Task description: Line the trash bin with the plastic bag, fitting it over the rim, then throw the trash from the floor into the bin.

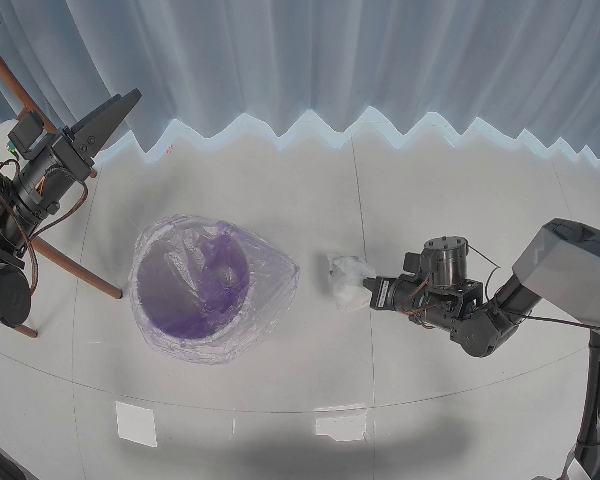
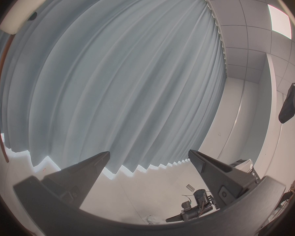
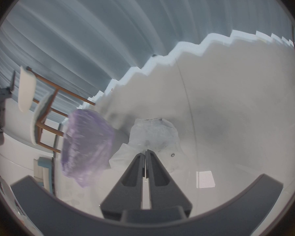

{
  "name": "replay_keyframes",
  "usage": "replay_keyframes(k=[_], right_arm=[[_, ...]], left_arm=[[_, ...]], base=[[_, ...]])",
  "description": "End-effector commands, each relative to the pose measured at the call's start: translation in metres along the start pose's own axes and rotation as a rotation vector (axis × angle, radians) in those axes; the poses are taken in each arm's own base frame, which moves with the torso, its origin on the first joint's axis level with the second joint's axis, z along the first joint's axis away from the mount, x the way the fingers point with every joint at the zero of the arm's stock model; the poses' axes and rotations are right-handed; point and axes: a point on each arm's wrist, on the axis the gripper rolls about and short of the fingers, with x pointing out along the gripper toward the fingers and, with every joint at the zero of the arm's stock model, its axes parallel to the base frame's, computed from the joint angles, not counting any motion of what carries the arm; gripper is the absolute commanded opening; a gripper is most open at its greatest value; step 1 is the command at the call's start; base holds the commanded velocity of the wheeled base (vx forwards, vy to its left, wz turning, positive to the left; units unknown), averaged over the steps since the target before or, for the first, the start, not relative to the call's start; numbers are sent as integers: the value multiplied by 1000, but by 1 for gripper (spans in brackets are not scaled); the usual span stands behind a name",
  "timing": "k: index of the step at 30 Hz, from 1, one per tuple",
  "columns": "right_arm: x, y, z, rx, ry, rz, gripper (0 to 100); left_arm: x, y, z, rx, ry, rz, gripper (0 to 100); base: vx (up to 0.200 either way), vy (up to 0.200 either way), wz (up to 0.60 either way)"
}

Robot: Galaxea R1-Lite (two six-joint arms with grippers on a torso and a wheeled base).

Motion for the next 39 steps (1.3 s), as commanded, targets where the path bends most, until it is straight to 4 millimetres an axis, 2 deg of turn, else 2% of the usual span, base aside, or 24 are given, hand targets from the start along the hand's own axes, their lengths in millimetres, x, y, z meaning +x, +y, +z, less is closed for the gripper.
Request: replay_keyframes(k=[1, 7, 9, 10, 11, 13, 14, 15, 18, 22, 28, 32, 35, 39], right_arm=[[-33, 50, 31, -12, -96, 122, 0], [-68, 99, 57, -44, -182, 251, 0], [-76, 112, 60, -52, -183, 283, 0], [-86, 125, 61, -58, -171, 312, 0], [-88, 127, 61, -60, -169, 317, 0], [-95, 147, 59, -66, -155, 366, 0], [-95, 147, 59, -66, -155, 366, 0], [-96, 160, 58, -62, -150, 400, 0], [-93, 167, 54, -64, -139, 417, 0], [-80, 163, 42, -64, -105, 399, 0], [-64, 159, 30, -65, -78, 384, 0], [-43, 158, 13, -61, -64, 380, 0], [-35, 156, 5, -48, -62, 381, 0], [-11, 150, -27, 10, 15, 361, 0]], left_arm=[[-1, 2, 2, 2, -2, 4, 100], [-1, 1, 0, -8, -3, 12, 100], [-1, 1, 0, -8, -2, 10, 100], [-1, 0, 0, -10, -1, 8, 100], [-1, 0, -1, -11, 0, 9, 100], [-1, 0, -1, -11, 1, 8, 100], [-1, 0, -1, -11, 1, 8, 100], [-1, 0, -1, -11, 1, 8, 100], [-1, 0, -1, -10, 0, 7, 100], [-1, 0, -1, -8, 2, 1, 100], [0, 1, -1, -5, 1, 1, 100], [0, 1, -1, -5, 3, 2, 100], [-1, 1, -2, -6, 4, 3, 100], [-1, 0, -2, -8, 7, 1, 100]], base=[[0, 0, 0], [0, 100, 0], [0, 200, 0], [0, 200, 0], [0, 200, 0], [0, 200, 0], [0, 200, 0], [0, 200, 0], [0, 200, 0], [0, 200, 0], [0, 0, 0], [0, 0, 0], [0, 0, 0], [0, 0, 0]])
